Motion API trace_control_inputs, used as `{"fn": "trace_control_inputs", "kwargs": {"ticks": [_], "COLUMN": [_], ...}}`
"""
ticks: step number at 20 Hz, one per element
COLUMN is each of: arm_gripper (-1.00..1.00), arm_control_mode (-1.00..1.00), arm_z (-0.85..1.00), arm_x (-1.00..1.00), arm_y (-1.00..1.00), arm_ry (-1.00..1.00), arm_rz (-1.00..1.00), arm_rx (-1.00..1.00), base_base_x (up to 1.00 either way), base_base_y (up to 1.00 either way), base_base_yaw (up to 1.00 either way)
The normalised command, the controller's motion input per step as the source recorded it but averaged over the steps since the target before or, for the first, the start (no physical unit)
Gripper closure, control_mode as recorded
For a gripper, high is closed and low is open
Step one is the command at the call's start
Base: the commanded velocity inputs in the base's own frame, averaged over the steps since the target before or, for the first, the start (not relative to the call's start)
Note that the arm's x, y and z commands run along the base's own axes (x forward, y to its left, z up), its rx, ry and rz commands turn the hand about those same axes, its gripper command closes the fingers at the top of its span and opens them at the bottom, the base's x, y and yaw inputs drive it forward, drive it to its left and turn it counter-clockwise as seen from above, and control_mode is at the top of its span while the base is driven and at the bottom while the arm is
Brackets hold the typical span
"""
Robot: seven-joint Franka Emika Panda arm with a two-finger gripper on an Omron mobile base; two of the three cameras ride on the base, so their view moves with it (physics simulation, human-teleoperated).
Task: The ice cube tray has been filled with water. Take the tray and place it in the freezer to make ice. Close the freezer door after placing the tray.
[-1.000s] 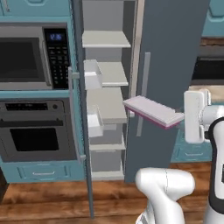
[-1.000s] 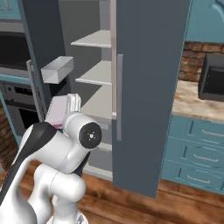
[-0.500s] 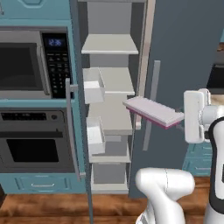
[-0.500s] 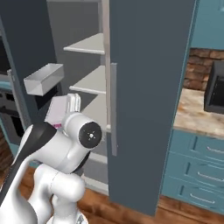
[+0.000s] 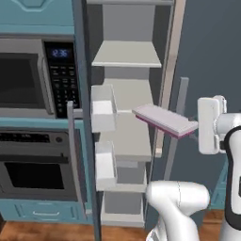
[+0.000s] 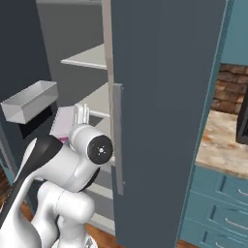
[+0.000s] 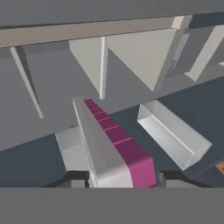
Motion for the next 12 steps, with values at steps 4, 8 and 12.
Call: {"fn": "trace_control_inputs", "kwargs": {"ticks": [4,8,12], "arm_gripper": [1.0,1.0,1.0], "arm_control_mode": [1.0,1.0,1.0], "arm_z": [0.0,0.0,0.0], "arm_x": [0.0,0.0,0.0], "arm_y": [0.0,0.0,0.0], "arm_ry": [0.0,0.0,0.0], "arm_rz": [0.0,0.0,0.0], "arm_rx": [0.0,0.0,0.0], "base_base_x": [0.14,-0.1,0.0], "base_base_y": [0.28,0.46,0.37], "base_base_yaw": [0.04,-0.03,-0.11]}}
